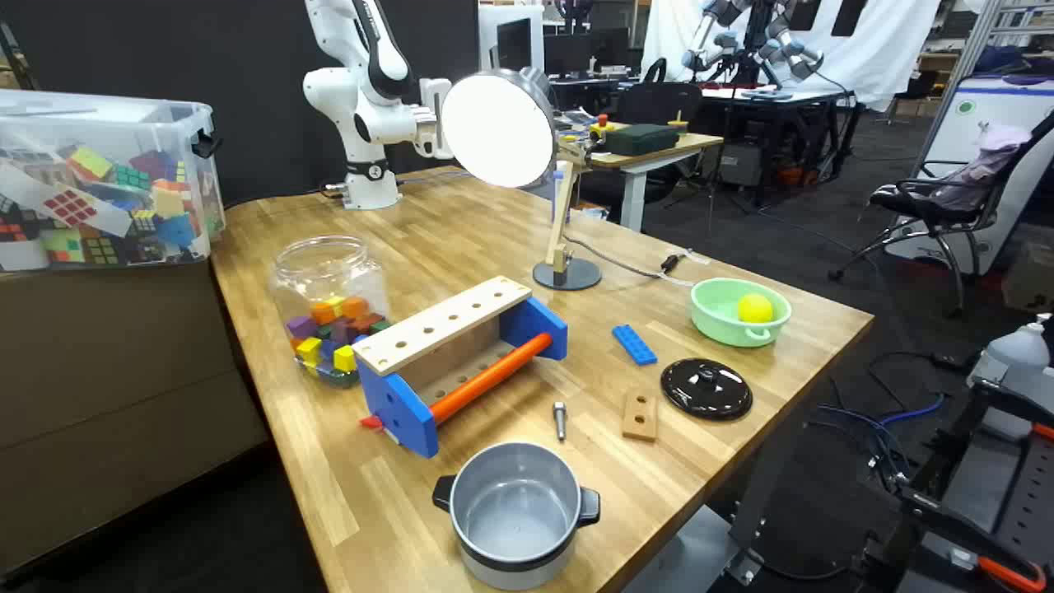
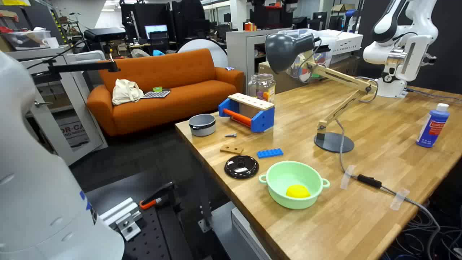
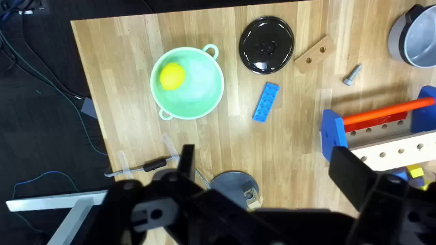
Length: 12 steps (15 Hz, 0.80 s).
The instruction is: Turn off the lamp
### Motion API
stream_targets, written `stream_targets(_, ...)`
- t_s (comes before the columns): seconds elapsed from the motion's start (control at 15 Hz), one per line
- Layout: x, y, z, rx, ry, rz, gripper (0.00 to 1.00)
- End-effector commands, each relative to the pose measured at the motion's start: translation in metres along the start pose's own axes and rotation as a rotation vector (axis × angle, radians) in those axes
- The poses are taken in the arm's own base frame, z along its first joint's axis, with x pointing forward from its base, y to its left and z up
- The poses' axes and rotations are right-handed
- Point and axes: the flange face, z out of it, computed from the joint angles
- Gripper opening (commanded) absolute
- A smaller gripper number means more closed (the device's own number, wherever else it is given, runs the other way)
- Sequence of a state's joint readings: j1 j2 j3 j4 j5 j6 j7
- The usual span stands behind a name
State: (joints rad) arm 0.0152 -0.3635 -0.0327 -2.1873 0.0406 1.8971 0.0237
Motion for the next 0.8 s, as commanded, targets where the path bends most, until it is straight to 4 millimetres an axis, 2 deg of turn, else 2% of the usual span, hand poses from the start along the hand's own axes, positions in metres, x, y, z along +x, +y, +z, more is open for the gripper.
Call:
stream_targets(0.0, 0.0, 0.0, -0.001, 0.0, 0.0, 0.0, 1.0)
stream_targets(0.4, 0.032, -0.004, 0.028, -0.015, -0.035, 0.047, 1.0)
stream_targets(0.53, 0.026, -0.004, 0.032, -0.01, -0.039, 0.032, 1.0)
stream_targets(0.73, 0.032, -0.005, 0.032, -0.01, -0.038, 0.033, 1.0)
